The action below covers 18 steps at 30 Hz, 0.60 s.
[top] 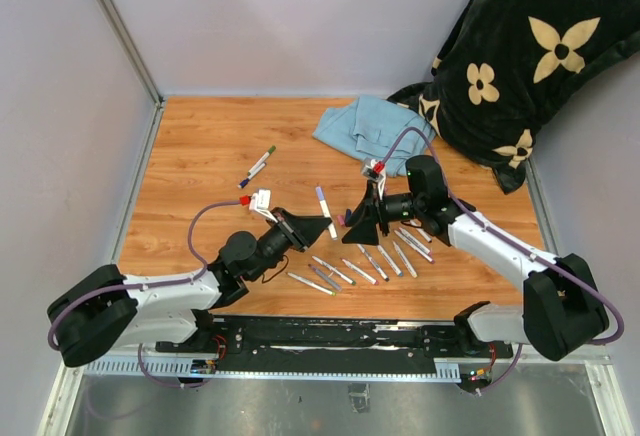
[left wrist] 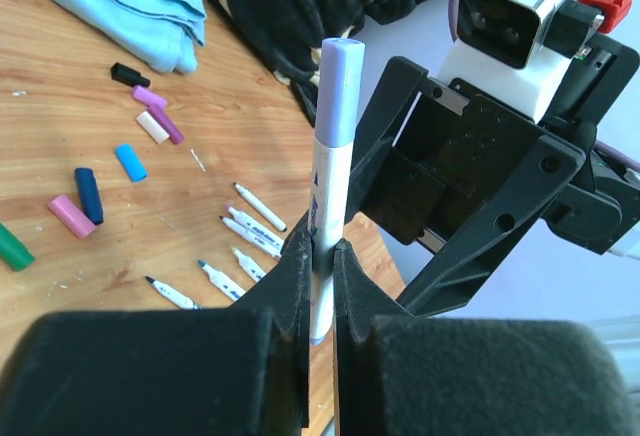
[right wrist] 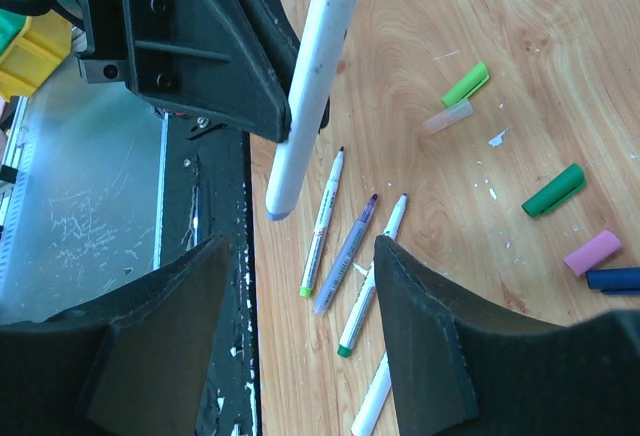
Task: Open the pen caps
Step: Pick up the pen from the center of the board.
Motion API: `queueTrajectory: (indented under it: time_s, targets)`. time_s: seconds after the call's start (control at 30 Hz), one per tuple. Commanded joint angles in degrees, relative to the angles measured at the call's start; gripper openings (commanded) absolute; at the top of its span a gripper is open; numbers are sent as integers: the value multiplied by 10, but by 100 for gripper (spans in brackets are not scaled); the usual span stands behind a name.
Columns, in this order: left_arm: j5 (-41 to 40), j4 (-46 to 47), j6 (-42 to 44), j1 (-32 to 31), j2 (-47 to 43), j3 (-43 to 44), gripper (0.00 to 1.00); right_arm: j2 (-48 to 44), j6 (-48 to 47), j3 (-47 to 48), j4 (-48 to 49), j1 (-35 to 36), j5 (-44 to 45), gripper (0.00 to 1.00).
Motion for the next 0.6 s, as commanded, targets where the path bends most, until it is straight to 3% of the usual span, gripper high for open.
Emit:
queueTrajectory:
  time_s: [0.0, 0.3, 0.43, 0.47, 0.57]
  targets:
    - [-5, 48, -3, -16, 19, 21, 0, 0, -4, 17, 1, 20, 0, 61]
    - [-15, 68, -1, -36, 57, 40, 0, 10, 80, 11, 42, 35, 24, 59]
    - [-19, 68, -2, -42, 73, 50, 1, 14, 104, 13, 43, 44, 29, 53]
    - [-19, 68, -3, -43, 76, 52, 0, 14, 106, 13, 42, 45, 31, 50]
    - [-20, 68, -3, -45, 78, 55, 0, 12, 108, 16, 37, 46, 32, 24]
